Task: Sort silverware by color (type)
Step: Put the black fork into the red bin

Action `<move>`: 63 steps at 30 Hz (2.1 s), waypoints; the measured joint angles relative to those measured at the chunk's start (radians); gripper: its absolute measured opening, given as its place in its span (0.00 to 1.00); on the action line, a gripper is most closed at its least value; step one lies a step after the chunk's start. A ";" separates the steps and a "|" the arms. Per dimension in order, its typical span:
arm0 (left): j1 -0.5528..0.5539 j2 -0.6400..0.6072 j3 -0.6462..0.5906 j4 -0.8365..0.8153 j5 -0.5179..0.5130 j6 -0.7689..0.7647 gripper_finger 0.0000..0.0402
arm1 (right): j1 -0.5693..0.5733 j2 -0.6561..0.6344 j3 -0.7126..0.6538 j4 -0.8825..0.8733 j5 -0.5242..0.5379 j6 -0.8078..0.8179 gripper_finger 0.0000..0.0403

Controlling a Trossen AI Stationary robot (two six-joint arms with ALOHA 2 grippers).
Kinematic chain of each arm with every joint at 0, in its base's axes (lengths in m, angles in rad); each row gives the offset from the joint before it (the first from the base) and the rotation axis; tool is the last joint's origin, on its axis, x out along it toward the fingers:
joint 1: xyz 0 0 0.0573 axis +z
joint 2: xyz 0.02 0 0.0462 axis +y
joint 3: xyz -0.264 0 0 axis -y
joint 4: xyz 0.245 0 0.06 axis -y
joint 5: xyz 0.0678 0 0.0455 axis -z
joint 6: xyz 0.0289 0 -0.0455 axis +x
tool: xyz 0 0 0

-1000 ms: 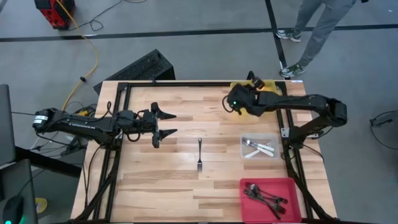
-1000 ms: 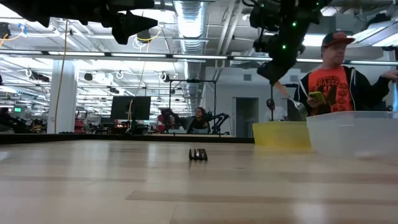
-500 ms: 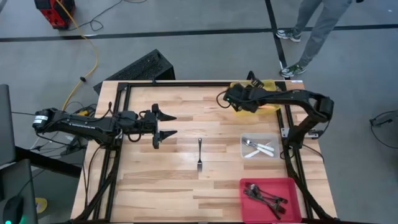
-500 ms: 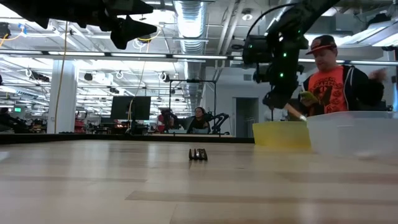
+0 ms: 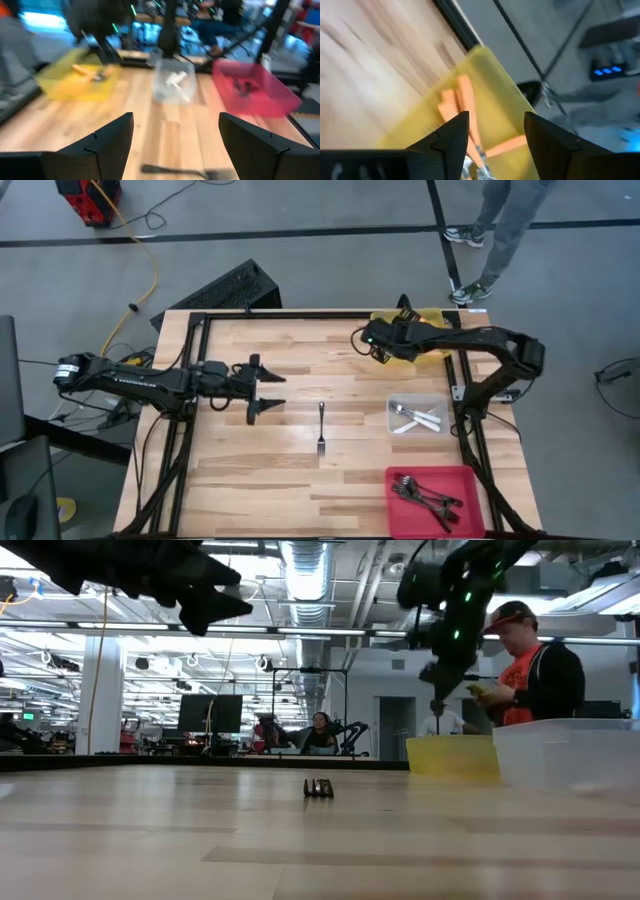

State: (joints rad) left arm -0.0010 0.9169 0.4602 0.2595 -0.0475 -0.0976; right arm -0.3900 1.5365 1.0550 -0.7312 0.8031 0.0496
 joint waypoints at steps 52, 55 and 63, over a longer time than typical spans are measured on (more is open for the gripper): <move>-0.330 0.967 0.458 -0.071 -0.170 0.432 0.69 | 0.350 -0.354 0.000 -0.055 -0.073 0.260 0.54; -0.334 1.002 0.459 -0.041 -0.179 0.427 0.69 | 0.350 -0.354 0.000 -0.057 -0.073 0.265 0.54; -0.319 1.044 0.462 0.018 -0.182 0.400 0.60 | 0.351 -0.354 0.000 -0.058 -0.073 0.267 0.54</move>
State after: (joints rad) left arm -0.3200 1.9610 0.9222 0.2771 -0.2290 0.3029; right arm -0.0387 1.1824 1.0554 -0.7895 0.7296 0.3168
